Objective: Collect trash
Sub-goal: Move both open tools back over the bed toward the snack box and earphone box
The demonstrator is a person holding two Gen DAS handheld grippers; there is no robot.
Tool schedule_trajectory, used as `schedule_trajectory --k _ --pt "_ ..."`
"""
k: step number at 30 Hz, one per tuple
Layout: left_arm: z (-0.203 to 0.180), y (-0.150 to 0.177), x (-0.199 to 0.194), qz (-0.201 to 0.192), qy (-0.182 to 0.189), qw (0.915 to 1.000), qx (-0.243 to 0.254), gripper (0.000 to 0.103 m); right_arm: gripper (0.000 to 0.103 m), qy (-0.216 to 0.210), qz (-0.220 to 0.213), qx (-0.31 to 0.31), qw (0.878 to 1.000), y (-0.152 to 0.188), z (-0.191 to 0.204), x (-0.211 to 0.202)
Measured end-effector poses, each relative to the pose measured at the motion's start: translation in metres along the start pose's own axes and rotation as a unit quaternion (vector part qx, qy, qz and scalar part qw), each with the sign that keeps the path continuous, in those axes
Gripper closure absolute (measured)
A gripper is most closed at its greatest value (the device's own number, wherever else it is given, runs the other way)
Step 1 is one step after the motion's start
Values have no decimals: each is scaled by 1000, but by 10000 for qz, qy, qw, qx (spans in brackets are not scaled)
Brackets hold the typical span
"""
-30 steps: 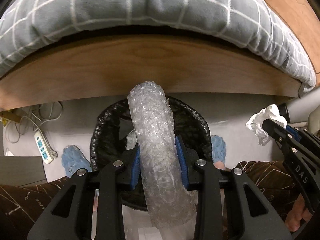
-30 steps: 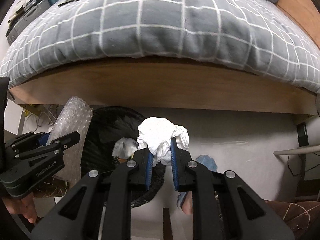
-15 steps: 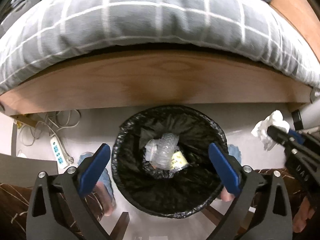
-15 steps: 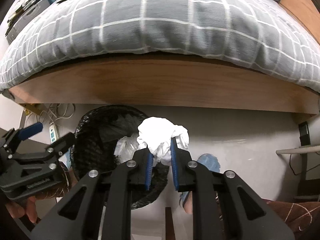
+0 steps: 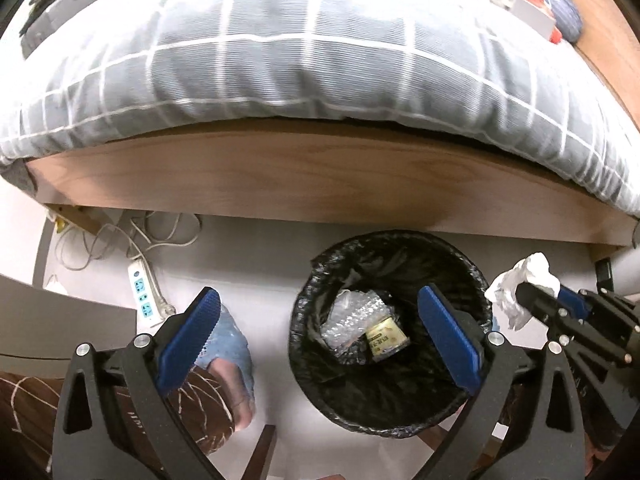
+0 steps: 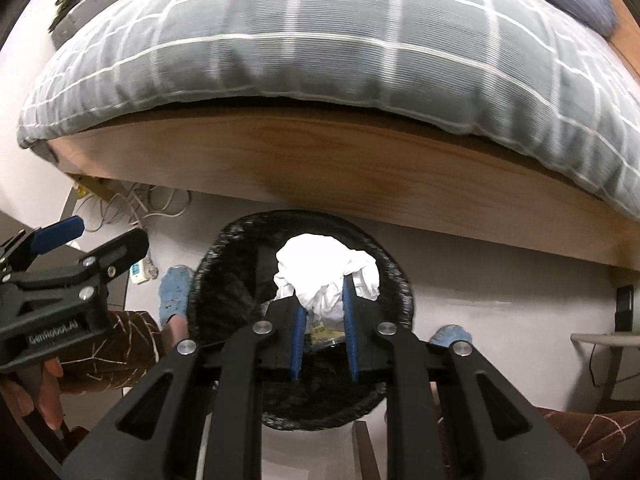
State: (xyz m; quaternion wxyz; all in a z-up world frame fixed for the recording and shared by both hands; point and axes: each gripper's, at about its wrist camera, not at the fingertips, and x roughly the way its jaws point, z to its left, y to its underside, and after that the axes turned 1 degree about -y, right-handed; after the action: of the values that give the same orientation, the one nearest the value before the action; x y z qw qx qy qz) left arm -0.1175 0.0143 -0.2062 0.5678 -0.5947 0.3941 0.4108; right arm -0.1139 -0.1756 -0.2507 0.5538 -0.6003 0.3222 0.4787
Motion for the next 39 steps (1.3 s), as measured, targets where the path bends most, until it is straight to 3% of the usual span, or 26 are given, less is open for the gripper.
schedule_trajectory --k 2,9,13,18,24,34,39 --pt "9 -2 0 -1 -5 9999 -108 6 80 -75 -8 -77 9999 1 6 0" --pt "15 -1 -1 2 -73 9999 -137 6 48 26 -94 -152 9998 1 14 1" --pt "20 -5 -8 -101 -104 9998 -152 6 37 89 -184 -108 9997 -1 8 -7" --pt "19 -10 -19 -227 -67 9996 -152 6 15 279 -547 96 9981 -10 -5 -27" --pt "11 -23 -45 -574 123 9981 -178 6 8 523 -1044 402 9923 -27 -19 -53" --pt "-10 -56 -101 -1321 308 9907 -48 6 8 791 -2130 562 9722 -61 -36 -129" --pt "-22 -78 -113 -1566 307 9872 55 6 8 797 -2363 720 9657 -83 -53 -145"
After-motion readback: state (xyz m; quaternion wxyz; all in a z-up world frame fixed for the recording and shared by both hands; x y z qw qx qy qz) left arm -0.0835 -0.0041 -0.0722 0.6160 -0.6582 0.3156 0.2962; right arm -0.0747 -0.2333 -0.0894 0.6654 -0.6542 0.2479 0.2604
